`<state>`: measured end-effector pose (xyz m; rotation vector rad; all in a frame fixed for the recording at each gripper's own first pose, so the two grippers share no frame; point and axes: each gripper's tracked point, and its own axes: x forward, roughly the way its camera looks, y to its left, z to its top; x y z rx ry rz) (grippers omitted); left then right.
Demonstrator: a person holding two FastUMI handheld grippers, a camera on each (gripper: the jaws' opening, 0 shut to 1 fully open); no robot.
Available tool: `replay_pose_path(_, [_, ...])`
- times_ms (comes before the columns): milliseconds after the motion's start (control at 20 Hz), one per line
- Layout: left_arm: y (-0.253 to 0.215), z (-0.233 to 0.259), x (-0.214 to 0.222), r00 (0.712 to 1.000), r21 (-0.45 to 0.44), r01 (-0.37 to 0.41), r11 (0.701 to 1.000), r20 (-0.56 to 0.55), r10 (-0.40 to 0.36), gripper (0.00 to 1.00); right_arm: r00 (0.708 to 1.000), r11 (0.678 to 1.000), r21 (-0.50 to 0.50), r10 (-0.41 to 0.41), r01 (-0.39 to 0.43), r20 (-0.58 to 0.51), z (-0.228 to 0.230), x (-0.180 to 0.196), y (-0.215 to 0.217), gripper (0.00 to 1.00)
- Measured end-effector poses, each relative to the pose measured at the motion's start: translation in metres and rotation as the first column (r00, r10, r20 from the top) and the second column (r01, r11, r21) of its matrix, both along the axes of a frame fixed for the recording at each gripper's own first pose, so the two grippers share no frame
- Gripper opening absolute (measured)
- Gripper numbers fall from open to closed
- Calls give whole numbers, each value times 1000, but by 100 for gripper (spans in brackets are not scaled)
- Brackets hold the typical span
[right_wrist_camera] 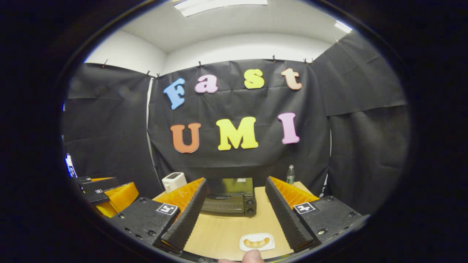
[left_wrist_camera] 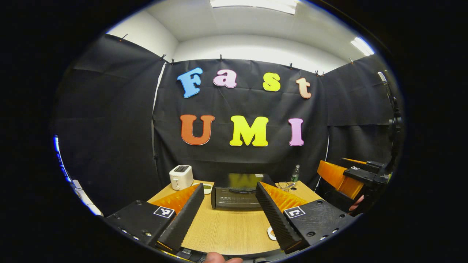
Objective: Open the electric oven with the left hand, put the food in, and close the electric oven.
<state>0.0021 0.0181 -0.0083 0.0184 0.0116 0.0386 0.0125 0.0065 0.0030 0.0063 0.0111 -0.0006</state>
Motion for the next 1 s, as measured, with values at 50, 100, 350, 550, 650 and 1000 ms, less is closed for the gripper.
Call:
replay_pose_path(50, [1, -1, 0, 1000, -2, -5, 1000, -2, 5, 93, 1000, 1000, -1, 5, -5, -5, -2, 3, 2, 96])
replay_pose_path(100, [3, -1, 1, 1000, -5, -11, 1000, -4, 11, 93, 1000, 1000, -2, 12, -12, -14, -5, 5, 4, 96])
replay_pose_path(350, [6, -10, 9, 999, -7, -42, 999, -22, 42, 93, 999, 999, -13, 37, -37, -34, -11, 18, 2, 96])
replay_pose_path(550, [-7, -23, 30, 997, -7, -49, 999, -52, 49, 93, 998, 999, -16, 37, -38, -51, -15, 37, -18, 96])
replay_pose_path(650, [-20, -33, 47, 996, -8, -28, 1000, -85, 27, 93, 999, 1000, -17, 18, -19, -46, -16, 49, -37, 96])
replay_pose_path(1000, [-67, -87, 159, 968, -17, 76, 997, -239, -78, 93, 994, 996, -37, -89, 87, -66, -30, 93, -132, 96])
